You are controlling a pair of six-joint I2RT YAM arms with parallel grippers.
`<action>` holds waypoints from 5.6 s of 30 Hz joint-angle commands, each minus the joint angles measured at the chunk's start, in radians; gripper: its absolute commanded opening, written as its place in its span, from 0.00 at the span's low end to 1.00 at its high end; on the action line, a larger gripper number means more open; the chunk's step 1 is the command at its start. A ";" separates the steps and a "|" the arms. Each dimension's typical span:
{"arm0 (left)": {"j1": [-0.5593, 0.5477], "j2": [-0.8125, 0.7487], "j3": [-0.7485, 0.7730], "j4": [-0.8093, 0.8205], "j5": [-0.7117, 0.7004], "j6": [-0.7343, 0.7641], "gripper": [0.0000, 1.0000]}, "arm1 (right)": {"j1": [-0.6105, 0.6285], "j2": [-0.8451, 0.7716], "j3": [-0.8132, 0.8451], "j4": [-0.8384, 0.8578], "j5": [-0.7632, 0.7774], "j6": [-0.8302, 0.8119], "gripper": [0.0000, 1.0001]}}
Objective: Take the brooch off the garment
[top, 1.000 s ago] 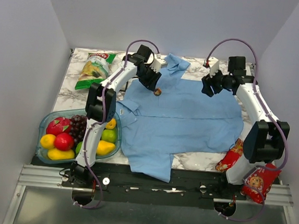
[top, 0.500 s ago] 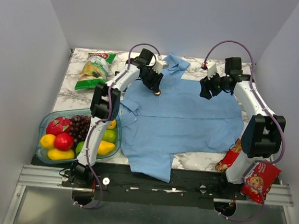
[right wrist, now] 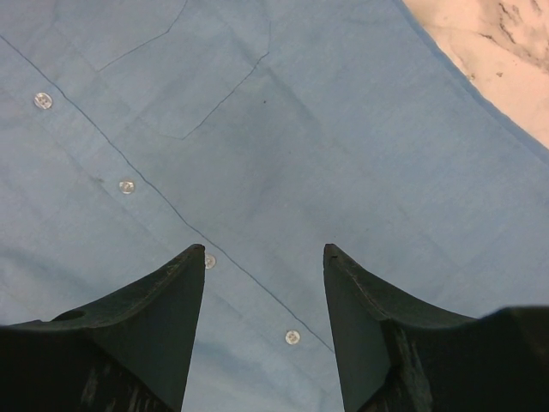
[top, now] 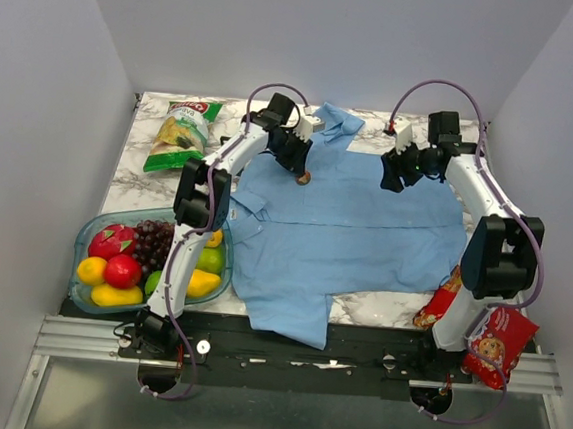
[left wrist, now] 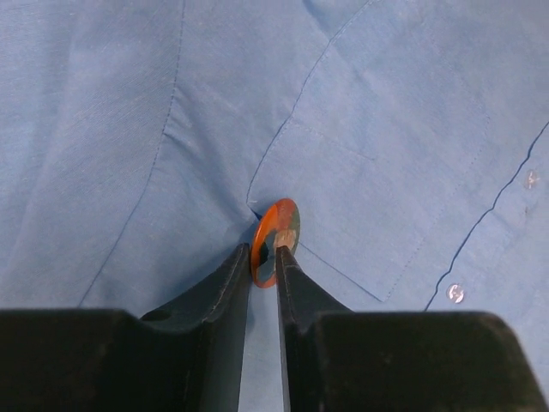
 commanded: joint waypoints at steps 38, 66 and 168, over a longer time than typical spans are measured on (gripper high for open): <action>0.100 -0.226 -0.768 1.044 0.739 -1.350 0.00 | 0.481 -0.058 -0.459 0.770 -0.086 -0.612 0.67; 0.105 -0.281 -0.661 0.836 0.681 -1.191 0.38 | 0.505 -0.038 -0.427 0.868 0.218 -0.373 0.04; 0.080 -0.438 -0.582 0.522 0.384 -0.503 0.00 | 0.383 0.166 -0.005 0.578 0.307 0.602 0.00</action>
